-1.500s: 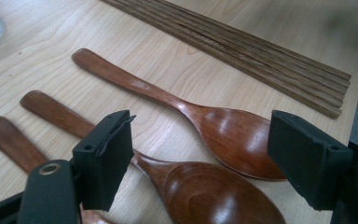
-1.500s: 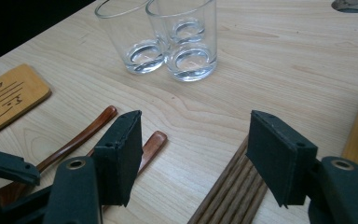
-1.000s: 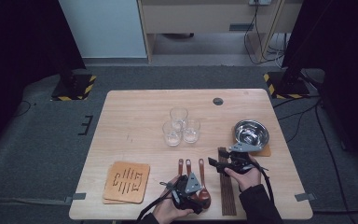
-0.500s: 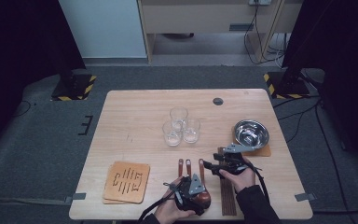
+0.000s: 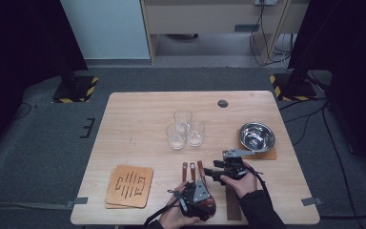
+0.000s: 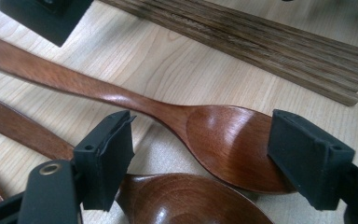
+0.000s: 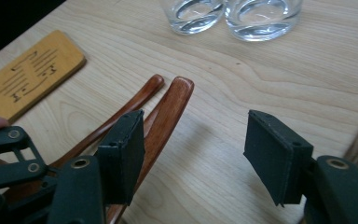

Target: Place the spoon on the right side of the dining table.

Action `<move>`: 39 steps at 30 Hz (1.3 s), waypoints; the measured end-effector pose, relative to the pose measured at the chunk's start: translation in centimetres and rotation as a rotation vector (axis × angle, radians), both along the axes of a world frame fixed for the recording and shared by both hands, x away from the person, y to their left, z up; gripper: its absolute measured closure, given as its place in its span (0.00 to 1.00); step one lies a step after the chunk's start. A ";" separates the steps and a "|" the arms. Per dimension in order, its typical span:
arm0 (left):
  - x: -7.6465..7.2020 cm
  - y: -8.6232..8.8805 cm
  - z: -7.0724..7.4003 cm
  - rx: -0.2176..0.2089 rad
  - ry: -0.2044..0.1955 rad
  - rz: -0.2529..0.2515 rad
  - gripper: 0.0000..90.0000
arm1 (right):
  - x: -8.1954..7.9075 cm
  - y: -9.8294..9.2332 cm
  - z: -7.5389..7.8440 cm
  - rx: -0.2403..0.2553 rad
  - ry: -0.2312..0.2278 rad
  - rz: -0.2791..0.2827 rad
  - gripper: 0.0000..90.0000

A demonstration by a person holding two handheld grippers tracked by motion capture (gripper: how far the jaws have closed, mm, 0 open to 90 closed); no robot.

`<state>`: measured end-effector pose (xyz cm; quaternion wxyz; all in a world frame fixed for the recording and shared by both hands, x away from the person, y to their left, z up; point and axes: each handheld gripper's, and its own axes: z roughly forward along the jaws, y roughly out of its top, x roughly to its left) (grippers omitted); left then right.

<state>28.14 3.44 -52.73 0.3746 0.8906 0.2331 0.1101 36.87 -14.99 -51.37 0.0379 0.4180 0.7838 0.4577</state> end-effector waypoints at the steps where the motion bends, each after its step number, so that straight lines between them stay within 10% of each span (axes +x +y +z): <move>1: 0.0 0.0 0.0 -0.002 0.000 0.002 0.24 | 0.0 0.1 0.0 0.004 0.004 0.004 0.42; 39: 0.0 0.6 -0.3 -0.026 -0.005 0.022 0.24 | 0.3 -0.3 -0.9 0.052 0.103 0.018 0.71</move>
